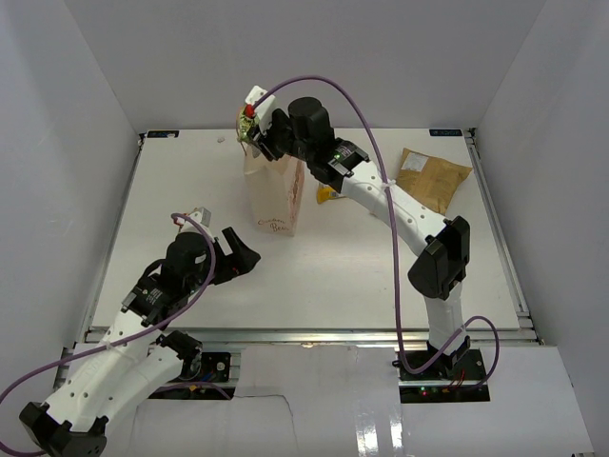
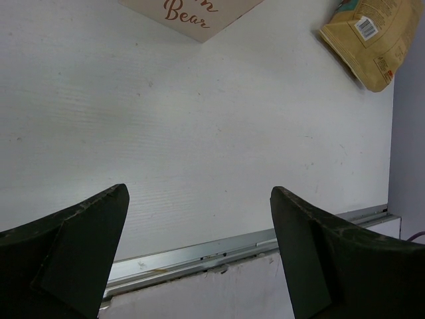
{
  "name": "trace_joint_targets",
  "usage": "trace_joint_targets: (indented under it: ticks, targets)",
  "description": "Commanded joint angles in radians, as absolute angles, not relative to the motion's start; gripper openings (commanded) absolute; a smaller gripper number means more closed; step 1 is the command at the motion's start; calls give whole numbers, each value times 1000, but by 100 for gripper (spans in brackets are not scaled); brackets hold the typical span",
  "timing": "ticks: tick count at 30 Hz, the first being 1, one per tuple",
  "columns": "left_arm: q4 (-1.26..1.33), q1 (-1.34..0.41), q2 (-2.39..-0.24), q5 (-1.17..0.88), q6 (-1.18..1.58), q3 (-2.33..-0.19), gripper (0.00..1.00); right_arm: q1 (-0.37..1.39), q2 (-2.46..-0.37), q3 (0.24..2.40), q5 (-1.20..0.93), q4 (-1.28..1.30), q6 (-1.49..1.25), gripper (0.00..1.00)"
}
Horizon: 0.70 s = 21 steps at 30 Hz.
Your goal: Place the snacks into the paper bag
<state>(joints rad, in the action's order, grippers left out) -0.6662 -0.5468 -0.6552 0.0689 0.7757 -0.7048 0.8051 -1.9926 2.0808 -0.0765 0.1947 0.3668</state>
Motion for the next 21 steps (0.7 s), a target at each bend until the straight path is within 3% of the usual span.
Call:
trace_joint_targets:
  ticks: [1,12,18,21]
  targets:
    - [-670,-551,-647,89,765,-742,98,798,-1964,2083,-57,126,387,44]
    - [-664,-551,-669,89,758,-756,98,796,-1902,2097,-101,141,373,47]
    - [-652,-551,-680,69,758,-753,98,773,-1774,2112,-238,213,376,54]
    - [-634,-551,-695,57,753,-756,98,711,-1662,2008,-301,250,364,56]
